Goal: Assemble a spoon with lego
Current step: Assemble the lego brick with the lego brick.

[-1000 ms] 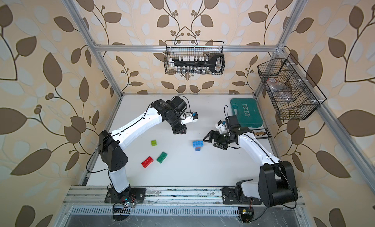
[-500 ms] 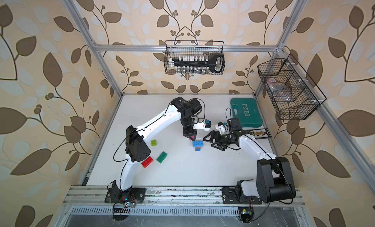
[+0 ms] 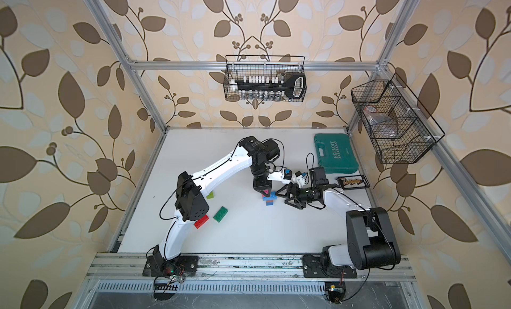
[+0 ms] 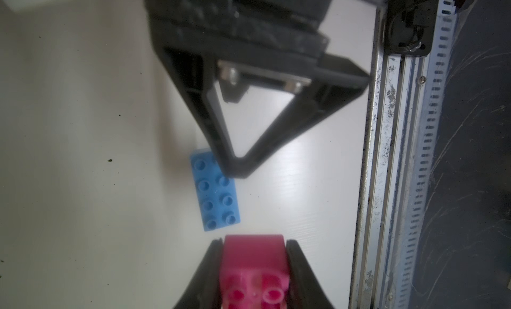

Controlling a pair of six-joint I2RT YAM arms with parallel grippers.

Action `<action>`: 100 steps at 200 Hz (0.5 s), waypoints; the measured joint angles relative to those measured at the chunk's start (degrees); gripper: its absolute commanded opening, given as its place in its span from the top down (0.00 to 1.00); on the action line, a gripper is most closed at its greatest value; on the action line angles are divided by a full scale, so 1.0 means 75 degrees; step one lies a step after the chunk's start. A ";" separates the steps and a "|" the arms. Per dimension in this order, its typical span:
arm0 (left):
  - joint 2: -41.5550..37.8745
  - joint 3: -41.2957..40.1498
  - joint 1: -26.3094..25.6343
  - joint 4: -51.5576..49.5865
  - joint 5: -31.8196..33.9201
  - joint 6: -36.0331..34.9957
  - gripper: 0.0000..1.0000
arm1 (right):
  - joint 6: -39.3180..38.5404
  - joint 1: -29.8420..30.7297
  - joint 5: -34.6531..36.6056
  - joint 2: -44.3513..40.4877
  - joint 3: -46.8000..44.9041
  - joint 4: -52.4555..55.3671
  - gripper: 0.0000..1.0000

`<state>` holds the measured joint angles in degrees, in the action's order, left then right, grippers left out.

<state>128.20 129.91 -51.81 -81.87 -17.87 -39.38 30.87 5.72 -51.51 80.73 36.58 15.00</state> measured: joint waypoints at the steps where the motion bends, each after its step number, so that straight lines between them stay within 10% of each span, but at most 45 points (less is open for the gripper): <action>1: 0.0000 -0.0015 0.0000 0.0009 0.0003 0.0000 1.00 | 0.0006 0.0000 -0.0009 0.0009 -0.0003 -0.0020 0.19; 100: -0.0020 -0.0868 -0.0012 0.0734 0.0650 -0.0029 1.00 | 0.0428 0.0000 -0.0425 0.0472 -0.0233 -0.1279 0.22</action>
<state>128.05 123.39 -51.90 -76.36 -12.99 -39.59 34.09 5.72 -54.70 84.27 34.83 5.41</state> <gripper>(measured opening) 0.321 0.780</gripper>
